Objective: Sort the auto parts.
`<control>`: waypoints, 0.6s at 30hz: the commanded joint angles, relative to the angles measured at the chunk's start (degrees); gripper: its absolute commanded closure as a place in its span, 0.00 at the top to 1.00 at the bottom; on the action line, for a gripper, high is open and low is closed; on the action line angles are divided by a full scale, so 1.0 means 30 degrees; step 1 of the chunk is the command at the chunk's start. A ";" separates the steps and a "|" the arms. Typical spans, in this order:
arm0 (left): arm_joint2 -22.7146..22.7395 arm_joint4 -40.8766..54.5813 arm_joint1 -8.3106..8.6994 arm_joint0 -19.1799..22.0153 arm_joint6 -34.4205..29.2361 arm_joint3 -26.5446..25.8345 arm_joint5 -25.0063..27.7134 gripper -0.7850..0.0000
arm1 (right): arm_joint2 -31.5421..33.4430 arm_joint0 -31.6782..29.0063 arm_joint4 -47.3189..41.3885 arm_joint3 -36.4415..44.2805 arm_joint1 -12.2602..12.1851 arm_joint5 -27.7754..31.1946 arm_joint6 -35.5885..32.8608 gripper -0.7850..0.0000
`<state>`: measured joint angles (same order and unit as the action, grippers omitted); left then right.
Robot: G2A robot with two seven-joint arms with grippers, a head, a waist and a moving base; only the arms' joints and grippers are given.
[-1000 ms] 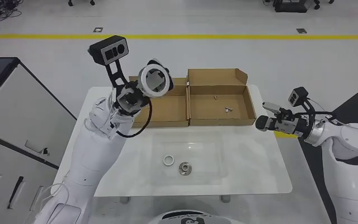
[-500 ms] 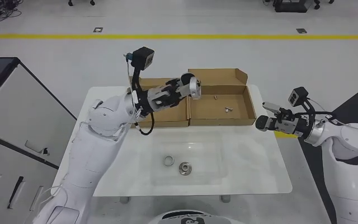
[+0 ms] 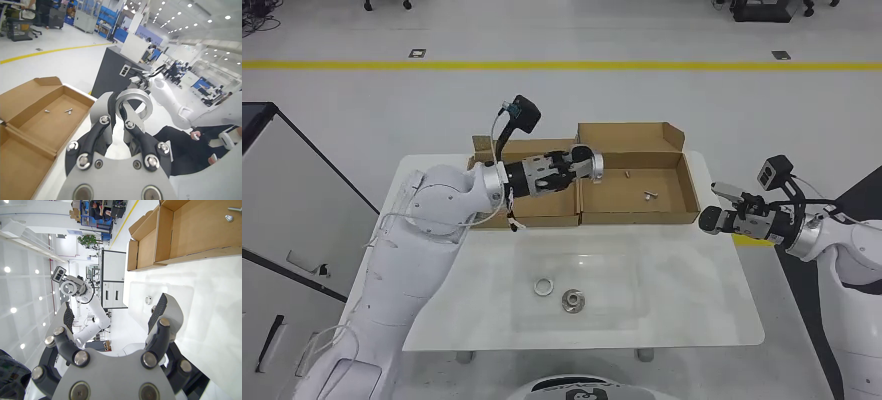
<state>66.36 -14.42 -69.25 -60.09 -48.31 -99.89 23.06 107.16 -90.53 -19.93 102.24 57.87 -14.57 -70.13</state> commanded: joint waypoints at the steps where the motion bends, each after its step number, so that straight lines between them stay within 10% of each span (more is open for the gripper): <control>1: -0.0252 -0.1378 0.0031 0.0368 -0.0427 0.0358 -0.0305 0.00 | 0.0000 0.0000 0.0000 0.0000 0.0000 -0.0001 0.0000 1.00; 18: -0.5038 -0.8524 -0.0590 0.4785 -0.2754 0.6089 -0.0859 0.00 | 0.0000 0.0000 0.0000 0.0000 0.0000 -0.0001 0.0000 1.00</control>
<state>52.52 -38.45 -70.79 -46.68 -56.45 -83.30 20.39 107.16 -90.53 -19.93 102.24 57.87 -14.57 -70.13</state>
